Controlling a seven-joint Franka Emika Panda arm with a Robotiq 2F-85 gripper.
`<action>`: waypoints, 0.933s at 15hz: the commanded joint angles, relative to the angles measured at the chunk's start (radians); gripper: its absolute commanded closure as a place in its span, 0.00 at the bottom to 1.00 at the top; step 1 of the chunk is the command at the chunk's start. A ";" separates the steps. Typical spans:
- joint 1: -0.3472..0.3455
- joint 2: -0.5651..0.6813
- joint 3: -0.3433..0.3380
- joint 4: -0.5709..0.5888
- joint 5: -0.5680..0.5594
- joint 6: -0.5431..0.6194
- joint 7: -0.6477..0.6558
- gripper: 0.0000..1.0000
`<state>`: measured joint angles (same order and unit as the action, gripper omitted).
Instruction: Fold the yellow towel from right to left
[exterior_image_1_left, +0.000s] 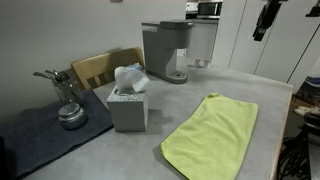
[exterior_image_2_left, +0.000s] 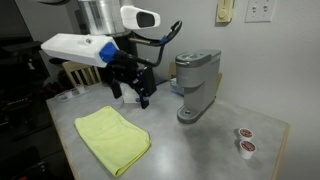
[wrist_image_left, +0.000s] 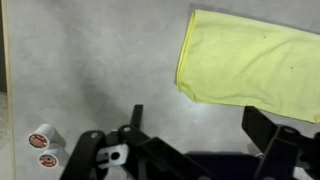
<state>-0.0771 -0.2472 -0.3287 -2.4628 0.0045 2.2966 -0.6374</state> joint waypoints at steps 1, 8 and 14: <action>-0.011 0.070 -0.036 0.020 0.106 0.026 -0.166 0.00; -0.039 0.093 -0.008 0.008 0.269 0.005 -0.333 0.00; -0.041 0.125 0.009 0.010 0.278 0.008 -0.264 0.00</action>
<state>-0.0900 -0.1539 -0.3503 -2.4568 0.2695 2.3037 -0.9428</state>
